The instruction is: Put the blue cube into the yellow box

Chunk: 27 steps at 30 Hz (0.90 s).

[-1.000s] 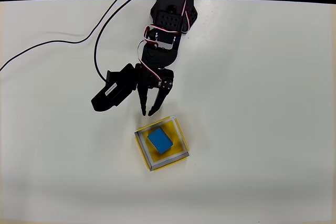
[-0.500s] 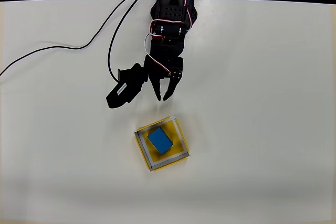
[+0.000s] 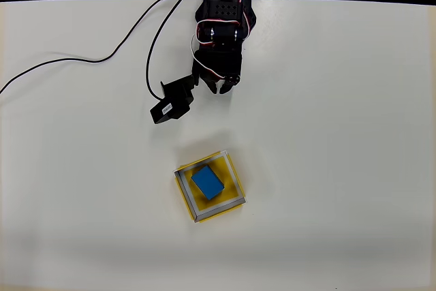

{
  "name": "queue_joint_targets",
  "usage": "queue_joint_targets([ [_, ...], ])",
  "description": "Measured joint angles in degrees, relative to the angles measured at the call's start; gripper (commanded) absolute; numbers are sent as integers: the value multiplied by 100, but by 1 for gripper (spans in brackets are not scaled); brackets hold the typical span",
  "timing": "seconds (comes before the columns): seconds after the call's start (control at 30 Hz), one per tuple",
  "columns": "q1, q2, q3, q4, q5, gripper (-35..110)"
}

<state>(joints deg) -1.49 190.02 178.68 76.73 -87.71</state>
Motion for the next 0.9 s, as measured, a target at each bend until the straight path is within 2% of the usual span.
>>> queue_joint_targets([
  [0.9,105,9,0,9,0,0],
])
